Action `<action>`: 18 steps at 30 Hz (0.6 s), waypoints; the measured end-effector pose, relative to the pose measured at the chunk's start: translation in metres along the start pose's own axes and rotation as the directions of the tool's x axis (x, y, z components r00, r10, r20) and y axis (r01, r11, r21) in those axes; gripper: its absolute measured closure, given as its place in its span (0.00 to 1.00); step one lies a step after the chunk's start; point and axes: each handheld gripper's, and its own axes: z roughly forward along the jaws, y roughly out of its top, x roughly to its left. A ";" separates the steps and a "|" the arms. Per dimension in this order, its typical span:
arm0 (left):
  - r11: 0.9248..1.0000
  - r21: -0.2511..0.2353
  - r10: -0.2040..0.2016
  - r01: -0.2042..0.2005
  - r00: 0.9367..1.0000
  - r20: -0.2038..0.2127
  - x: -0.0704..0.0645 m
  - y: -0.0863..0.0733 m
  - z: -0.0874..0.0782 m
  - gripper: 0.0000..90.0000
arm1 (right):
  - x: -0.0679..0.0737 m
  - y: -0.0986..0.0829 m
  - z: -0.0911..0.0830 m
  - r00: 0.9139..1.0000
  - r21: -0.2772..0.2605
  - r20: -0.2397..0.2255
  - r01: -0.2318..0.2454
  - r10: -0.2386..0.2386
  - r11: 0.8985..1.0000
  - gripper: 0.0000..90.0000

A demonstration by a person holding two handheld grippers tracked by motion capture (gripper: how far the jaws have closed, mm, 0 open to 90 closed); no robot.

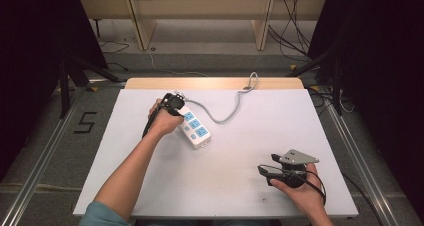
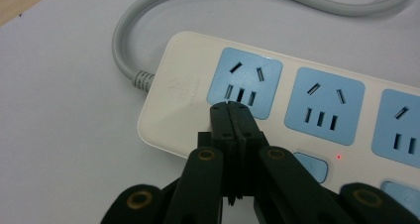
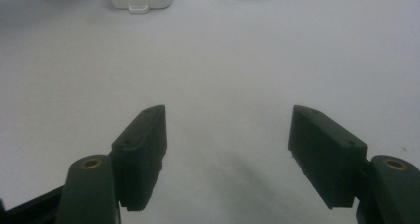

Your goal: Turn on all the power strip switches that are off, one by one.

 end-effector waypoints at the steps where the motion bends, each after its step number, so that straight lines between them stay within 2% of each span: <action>1: 1.000 0.003 0.002 -0.002 1.000 -0.002 0.000 0.000 0.000 1.00 | 0.000 0.000 0.000 1.000 0.000 0.000 0.000 0.000 1.000 0.36; 10: 1.000 -0.005 0.007 -0.007 1.000 -0.007 -0.002 0.000 0.001 1.00 | 0.000 0.000 0.000 1.000 0.002 0.001 0.001 -0.001 1.000 0.36; 12: 1.000 -0.009 -0.009 0.009 0.999 0.033 -0.002 0.000 0.001 1.00 | -0.001 0.000 0.000 1.000 0.002 0.001 0.000 0.000 1.000 0.36; 16: 1.000 -0.010 0.026 -0.026 1.000 0.011 -0.005 0.000 -0.001 1.00 | -0.001 0.000 0.000 1.000 0.000 0.002 -0.003 0.003 1.000 0.36; 18: 1.000 -0.013 0.024 -0.024 1.000 0.003 -0.005 -0.001 -0.002 1.00 | -0.001 0.000 0.000 1.000 -0.001 0.001 -0.004 0.004 1.000 0.36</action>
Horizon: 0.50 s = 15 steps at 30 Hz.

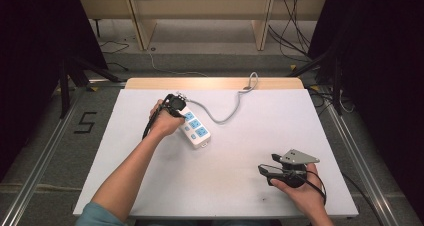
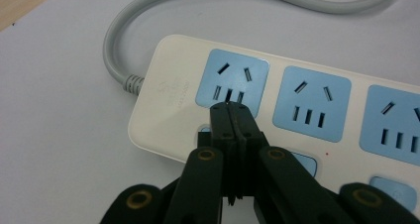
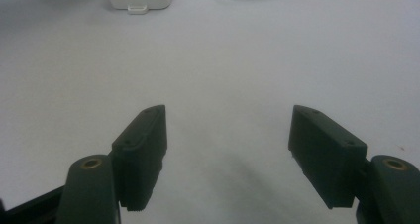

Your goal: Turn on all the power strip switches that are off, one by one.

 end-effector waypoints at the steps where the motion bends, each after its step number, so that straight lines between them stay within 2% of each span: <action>1: 1.000 -0.014 -0.012 0.012 1.000 -0.003 0.001 0.000 -0.001 1.00 | 0.000 0.000 0.000 1.000 0.000 0.000 0.001 -0.001 1.000 0.36; 5: 0.998 -0.062 -0.023 0.022 1.000 -0.016 0.003 0.001 -0.010 1.00 | 0.000 0.000 0.000 1.000 0.001 0.001 0.002 -0.002 1.000 0.36; 10: 0.998 -0.065 -0.011 0.010 1.000 -0.016 0.001 0.001 -0.013 1.00 | 0.000 0.000 0.001 1.000 0.005 0.000 0.003 -0.003 1.000 0.36; 15: 0.997 -0.079 -0.020 0.020 1.000 0.002 -0.003 0.000 -0.014 1.00 | 0.000 0.000 0.000 1.000 0.005 0.000 0.003 -0.003 1.000 0.36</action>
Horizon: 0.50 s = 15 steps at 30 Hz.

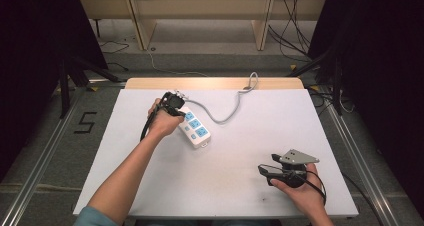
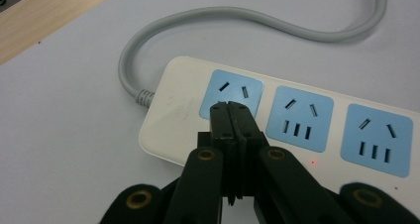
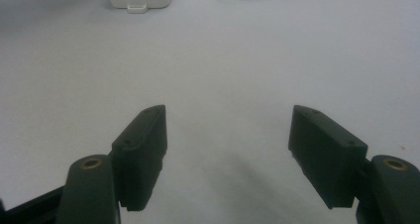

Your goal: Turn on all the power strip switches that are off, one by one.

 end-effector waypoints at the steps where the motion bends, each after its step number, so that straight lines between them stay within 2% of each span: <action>1: 1.000 -0.001 -0.004 0.004 1.000 0.005 -0.001 -0.001 -0.001 1.00 | 0.000 0.000 0.000 1.000 0.000 0.000 0.000 0.000 1.000 0.36; 8: 1.000 -0.012 -0.007 0.008 1.000 0.020 -0.007 -0.003 -0.003 1.00 | 0.001 0.000 0.001 1.000 0.000 -0.002 0.001 -0.001 1.000 0.36; 15: 1.000 -0.006 0.008 -0.008 1.000 0.028 -0.013 -0.002 -0.006 1.00 | 0.001 0.000 0.001 1.000 0.001 -0.004 0.001 -0.001 1.000 0.36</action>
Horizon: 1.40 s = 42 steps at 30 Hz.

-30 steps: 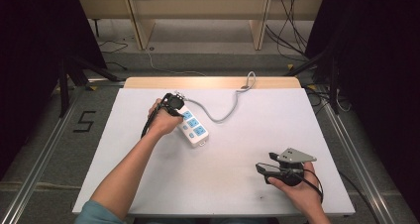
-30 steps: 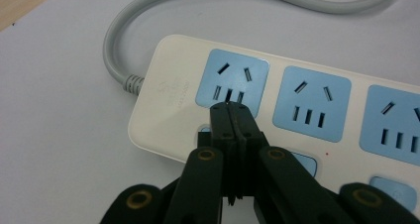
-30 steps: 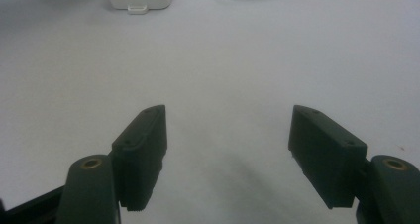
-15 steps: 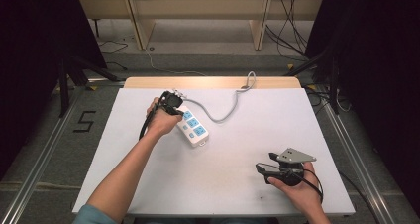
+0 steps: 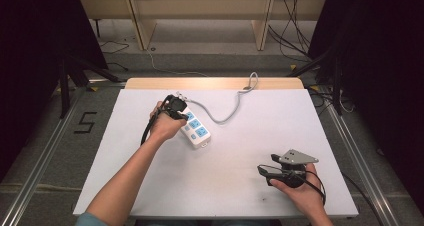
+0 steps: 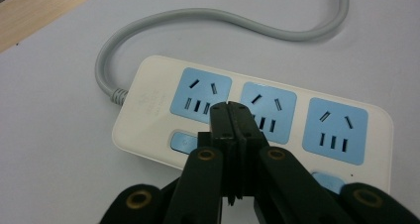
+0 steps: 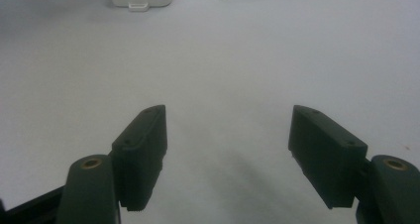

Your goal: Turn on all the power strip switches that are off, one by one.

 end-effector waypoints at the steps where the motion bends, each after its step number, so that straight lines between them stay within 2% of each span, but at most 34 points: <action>1: 1.000 -0.001 -0.004 0.004 1.000 0.000 0.000 0.000 0.000 1.00 | 0.000 0.000 0.000 1.000 -0.001 0.001 -0.001 0.001 1.000 0.36; 4: 1.000 0.002 -0.011 0.011 1.000 0.017 -0.001 0.000 -0.001 1.00 | 0.000 0.000 0.000 1.000 -0.001 0.001 -0.001 0.001 1.000 0.36; 6: 0.999 -0.005 -0.038 0.038 0.998 0.056 -0.001 0.000 -0.001 1.00 | 0.000 0.000 0.000 1.000 0.000 0.001 0.000 0.000 1.000 0.36; 9: 1.000 0.007 -0.013 0.013 0.999 0.037 -0.003 0.001 -0.002 1.00 | 0.000 0.000 0.000 1.000 0.000 0.003 0.000 0.000 1.000 0.36; 21: 1.000 0.004 -0.004 0.003 0.997 0.072 -0.011 0.002 -0.007 1.00 | 0.000 0.000 0.000 1.000 0.000 0.000 -0.001 0.001 1.000 0.36; 27: 1.000 0.009 0.003 -0.004 0.997 0.073 -0.012 0.001 -0.010 1.00 | 0.001 0.000 0.001 1.000 0.004 0.000 0.000 0.000 1.000 0.36; 35: 0.998 0.046 0.029 -0.034 0.995 0.100 -0.017 0.000 -0.010 1.00 | 0.001 0.000 0.001 1.000 0.001 0.001 -0.002 0.002 1.000 0.36; 42: 0.997 0.049 0.046 -0.052 0.993 0.113 -0.025 0.000 -0.009 1.00 | 0.000 0.000 0.001 1.000 0.005 0.001 -0.001 0.001 1.000 0.36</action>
